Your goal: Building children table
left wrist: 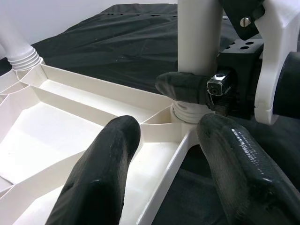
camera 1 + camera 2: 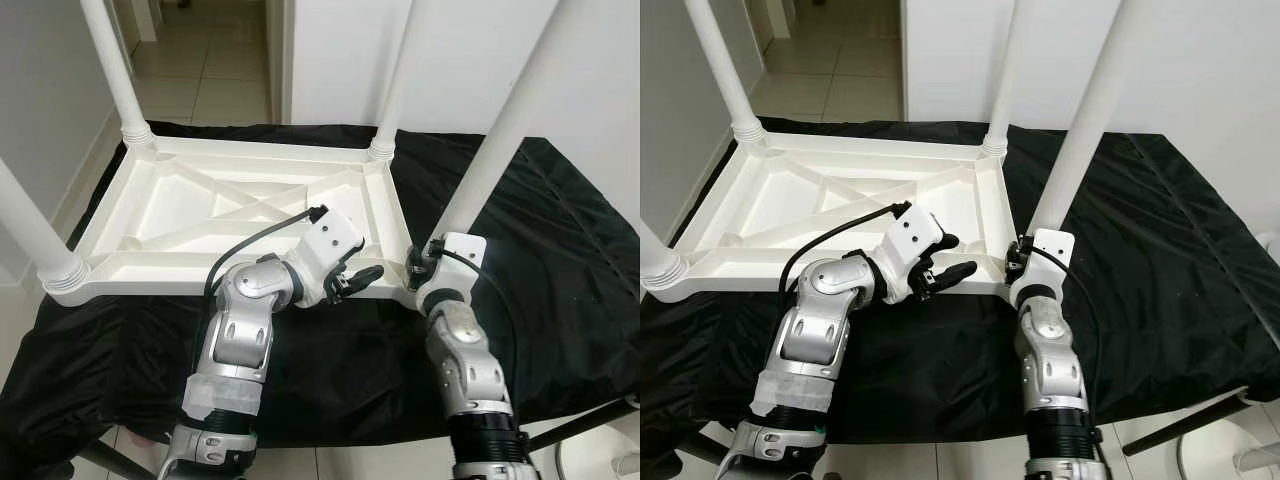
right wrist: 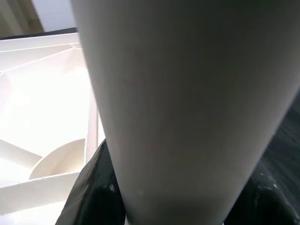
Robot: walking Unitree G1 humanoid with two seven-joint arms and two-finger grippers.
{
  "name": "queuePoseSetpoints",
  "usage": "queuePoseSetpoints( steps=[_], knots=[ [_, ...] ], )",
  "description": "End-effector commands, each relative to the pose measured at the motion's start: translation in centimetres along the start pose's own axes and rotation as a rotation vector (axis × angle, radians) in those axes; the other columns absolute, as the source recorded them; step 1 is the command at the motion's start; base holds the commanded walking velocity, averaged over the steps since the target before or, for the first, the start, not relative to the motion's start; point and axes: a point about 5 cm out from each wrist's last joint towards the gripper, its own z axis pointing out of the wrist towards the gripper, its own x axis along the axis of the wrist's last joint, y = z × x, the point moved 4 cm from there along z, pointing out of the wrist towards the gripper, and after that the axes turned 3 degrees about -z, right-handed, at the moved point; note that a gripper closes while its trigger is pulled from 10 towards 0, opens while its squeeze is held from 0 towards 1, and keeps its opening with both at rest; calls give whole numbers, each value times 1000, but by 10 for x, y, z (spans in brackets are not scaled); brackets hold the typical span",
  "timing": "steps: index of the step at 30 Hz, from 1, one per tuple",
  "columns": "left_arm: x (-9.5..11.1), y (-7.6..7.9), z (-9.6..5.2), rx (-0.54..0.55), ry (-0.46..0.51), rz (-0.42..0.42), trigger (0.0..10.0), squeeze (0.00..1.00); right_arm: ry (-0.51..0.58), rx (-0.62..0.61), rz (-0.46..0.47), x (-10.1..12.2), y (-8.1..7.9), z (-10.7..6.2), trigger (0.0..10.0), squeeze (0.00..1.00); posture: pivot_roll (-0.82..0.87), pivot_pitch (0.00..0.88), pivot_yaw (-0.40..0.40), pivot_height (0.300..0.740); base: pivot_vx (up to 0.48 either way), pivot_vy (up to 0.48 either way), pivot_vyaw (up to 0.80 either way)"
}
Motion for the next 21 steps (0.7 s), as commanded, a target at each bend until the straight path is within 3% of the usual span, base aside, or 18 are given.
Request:
queuePoseSetpoints(
  steps=[1,9,10,17,21],
  knots=[
    [1,-20,1,279,20,-15,10000,0,-48,-26,55,-8,3,-3,10000,0,-28,0,-62,740,0,0,0],
    [0,-19,1,277,16,-14,10000,0,-40,-24,26,-3,1,-4,10000,0,-26,0,-68,740,0,0,0],
    [0,-19,1,276,16,-14,10000,0,-38,-25,21,-3,0,-5,10000,1000,-21,0,-69,740,0,0,0],
    [0,-18,0,275,15,-11,10000,0,-20,5,30,1,-2,-7,10000,1000,-21,0,-69,740,0,0,0],
    [0,-18,0,273,15,-8,10000,0,3,55,-12,3,6,-7,10000,1000,-24,0,-63,740,0,0,0]
  ],
)
